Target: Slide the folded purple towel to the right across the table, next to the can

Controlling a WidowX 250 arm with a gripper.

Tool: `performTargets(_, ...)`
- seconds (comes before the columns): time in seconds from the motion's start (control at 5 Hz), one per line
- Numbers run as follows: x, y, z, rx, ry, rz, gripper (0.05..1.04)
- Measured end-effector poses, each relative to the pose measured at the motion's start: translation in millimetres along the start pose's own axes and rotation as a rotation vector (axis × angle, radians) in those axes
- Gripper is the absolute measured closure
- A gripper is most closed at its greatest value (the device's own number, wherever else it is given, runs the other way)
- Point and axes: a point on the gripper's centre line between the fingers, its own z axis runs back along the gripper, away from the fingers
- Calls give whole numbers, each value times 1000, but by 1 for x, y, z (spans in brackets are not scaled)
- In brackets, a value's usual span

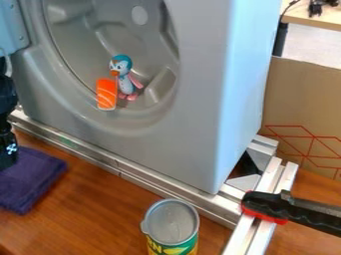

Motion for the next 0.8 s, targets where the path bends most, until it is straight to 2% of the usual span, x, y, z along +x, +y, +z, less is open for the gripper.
performTargets(0.2,-2,-2,-7,-17,15,0,83)
performTargets(0.4,8,-1,-29,-26,-18,-5,83)
performTargets(0.6,11,-3,-50,-57,-7,-4,83)
performTargets(0.8,17,3,-59,-42,-12,-3,83)
